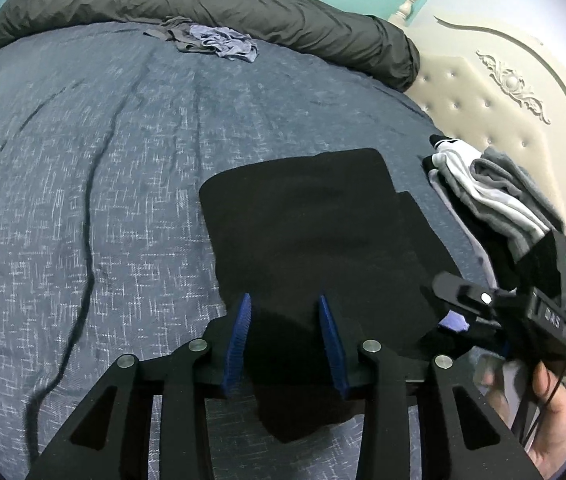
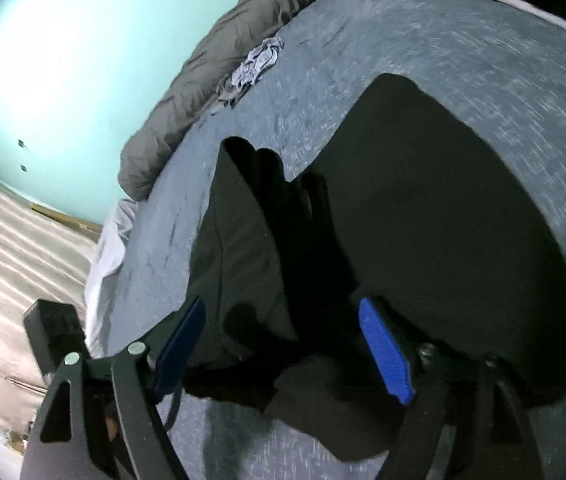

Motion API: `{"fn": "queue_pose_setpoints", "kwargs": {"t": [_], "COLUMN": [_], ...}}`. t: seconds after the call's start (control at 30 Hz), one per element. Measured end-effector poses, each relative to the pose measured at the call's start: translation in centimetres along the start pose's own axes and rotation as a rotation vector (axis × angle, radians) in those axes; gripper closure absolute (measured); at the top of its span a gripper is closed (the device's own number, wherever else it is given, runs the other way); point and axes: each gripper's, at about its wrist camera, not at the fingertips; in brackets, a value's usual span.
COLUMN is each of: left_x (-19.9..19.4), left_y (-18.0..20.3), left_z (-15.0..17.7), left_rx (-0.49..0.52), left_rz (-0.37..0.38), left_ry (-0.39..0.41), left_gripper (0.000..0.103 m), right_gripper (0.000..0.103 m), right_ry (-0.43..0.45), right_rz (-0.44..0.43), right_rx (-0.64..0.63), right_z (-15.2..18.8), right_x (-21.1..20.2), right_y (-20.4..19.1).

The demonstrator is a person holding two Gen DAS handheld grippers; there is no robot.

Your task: Fold clothes

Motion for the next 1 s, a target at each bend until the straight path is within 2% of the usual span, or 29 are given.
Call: {"fn": "queue_pose_setpoints", "kwargs": {"t": [0.3,0.53,0.57,0.6,0.63,0.8,0.87,0.93,0.97,1.0], "left_x": [0.5,0.2,0.2,0.1,0.0,0.0,0.0,-0.1,-0.2,-0.3], "left_y": [-0.9,-1.6,-1.7,-1.8,-1.9,-2.6,-2.9,-2.9,-2.8,-2.7], "left_z": [1.2,1.7,1.8,1.8,1.9,2.1,2.1,2.1,2.1,2.1], "left_rx": [-0.024,-0.028,-0.029,-0.028,-0.028,-0.041,-0.048,-0.047,-0.045,-0.042], "left_rz": [0.032,0.056,0.06,0.059,0.058,0.073,0.076,0.079,0.079,0.08], "left_ry": [-0.008,0.01,0.012,0.015,0.018,0.013,0.012,0.015,0.017,0.02], "left_gripper": [0.061,0.06,0.06,0.06,0.06,0.06,0.06,0.06,0.06,0.06], "right_gripper": [0.01,0.011,0.013,0.026,0.034,0.035,0.042,0.061,0.063,0.072], "right_ry": [-0.102,-0.118,-0.116,-0.115,-0.116,-0.138,-0.138,-0.133,-0.129,-0.124], "right_rz": [0.138,0.12,0.103,0.086,0.07,0.074,0.058,0.052,0.052,0.052], "right_rx": [-0.05,-0.097,-0.09,-0.084,-0.069,-0.085,-0.078,-0.091,-0.108,-0.124], "right_z": [-0.6,0.0,0.0,-0.1,-0.1,-0.1,-0.1,-0.2,-0.2,-0.2], "right_x": [3.5,4.4,4.4,4.4,4.6,5.6,5.5,5.4,5.2,5.0], "right_y": [-0.8,-1.6,-1.5,-1.5,-1.4,-1.7,-1.6,-1.7,-2.0,-2.3]}}
Point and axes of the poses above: each gripper's, at about its wrist camera, not at the fingertips, and x roughly the way its jaws point, y to its right, z to its underside, and after that the axes turned 11 degrees about -z, right-handed
